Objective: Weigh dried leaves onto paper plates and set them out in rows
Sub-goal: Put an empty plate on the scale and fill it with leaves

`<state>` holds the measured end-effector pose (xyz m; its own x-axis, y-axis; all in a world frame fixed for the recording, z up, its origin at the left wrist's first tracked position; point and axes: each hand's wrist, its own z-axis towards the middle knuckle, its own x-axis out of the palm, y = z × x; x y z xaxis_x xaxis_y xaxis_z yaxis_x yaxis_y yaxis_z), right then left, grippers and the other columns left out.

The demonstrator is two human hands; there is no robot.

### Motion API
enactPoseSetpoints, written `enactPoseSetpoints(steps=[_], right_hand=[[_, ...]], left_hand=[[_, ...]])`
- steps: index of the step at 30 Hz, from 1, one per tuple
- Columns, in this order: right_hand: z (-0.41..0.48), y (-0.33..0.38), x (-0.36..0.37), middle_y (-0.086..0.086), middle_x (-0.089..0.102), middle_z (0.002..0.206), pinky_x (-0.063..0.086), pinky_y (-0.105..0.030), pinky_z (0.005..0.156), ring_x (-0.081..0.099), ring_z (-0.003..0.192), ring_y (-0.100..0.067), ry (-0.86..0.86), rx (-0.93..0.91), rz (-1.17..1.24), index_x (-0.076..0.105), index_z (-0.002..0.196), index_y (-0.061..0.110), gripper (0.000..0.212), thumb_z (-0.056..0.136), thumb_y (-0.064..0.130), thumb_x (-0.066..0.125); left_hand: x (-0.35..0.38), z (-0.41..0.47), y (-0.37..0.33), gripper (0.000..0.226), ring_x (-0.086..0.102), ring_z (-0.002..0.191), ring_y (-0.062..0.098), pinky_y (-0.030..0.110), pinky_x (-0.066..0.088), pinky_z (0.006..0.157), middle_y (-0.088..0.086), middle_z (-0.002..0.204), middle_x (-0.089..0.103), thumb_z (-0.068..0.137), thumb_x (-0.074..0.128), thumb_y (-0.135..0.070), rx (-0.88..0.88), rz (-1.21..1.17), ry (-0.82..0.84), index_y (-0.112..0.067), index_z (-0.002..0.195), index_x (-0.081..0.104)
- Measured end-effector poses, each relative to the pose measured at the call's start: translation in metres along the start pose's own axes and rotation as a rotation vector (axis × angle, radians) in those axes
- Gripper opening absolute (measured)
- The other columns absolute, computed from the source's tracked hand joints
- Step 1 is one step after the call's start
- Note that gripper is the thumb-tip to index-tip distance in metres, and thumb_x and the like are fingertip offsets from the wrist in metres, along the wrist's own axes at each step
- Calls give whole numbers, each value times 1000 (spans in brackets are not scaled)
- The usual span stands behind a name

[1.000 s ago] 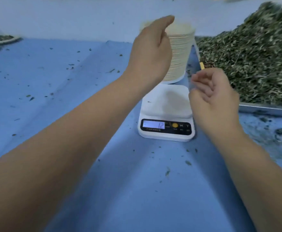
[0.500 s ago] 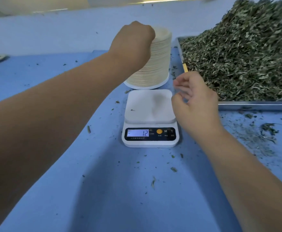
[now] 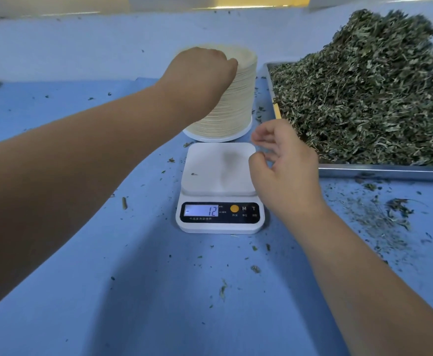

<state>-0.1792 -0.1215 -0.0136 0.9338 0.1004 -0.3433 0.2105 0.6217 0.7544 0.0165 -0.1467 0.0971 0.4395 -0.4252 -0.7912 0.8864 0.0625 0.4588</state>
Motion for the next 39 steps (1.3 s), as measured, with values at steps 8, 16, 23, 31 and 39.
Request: enactPoseSetpoints(steps=[8,16,23,31,39], right_hand=[[-1,2,-1,11,67,109,49,-9,89,62,109,2,28,3,-6,56,111,27,31,84,13,49],[-2,6,0,14,66,109,54,-22,83,64,104,2,45,17,-18,56,111,28,31,83,16,47],[-4,8,4,13,66,109,56,-30,85,64,103,2,67,-2,-27,54,109,31,30,83,16,47],[-7,9,4,15,65,108,54,-23,83,64,104,3,83,1,-31,52,108,34,31,85,14,50],[-4,6,2,15,69,100,54,-23,81,67,99,1,52,121,97,58,102,30,24,86,13,53]], left_hand=[[6,2,0,39,41,67,32,40,27,56,13,83,41,82,50,13,49,9,-27,1,119,52],[10,-2,5,69,38,63,30,37,21,50,15,88,40,78,55,17,161,40,-54,-1,142,36],[-4,-3,7,80,42,67,33,41,29,51,18,97,46,85,54,12,177,9,-37,-8,155,21],[-11,-2,22,44,53,90,37,48,43,69,18,107,60,84,47,5,-136,-196,-148,-5,126,53],[7,-40,15,28,58,92,16,28,46,74,4,96,61,75,45,2,-609,-896,-627,-1,84,71]])
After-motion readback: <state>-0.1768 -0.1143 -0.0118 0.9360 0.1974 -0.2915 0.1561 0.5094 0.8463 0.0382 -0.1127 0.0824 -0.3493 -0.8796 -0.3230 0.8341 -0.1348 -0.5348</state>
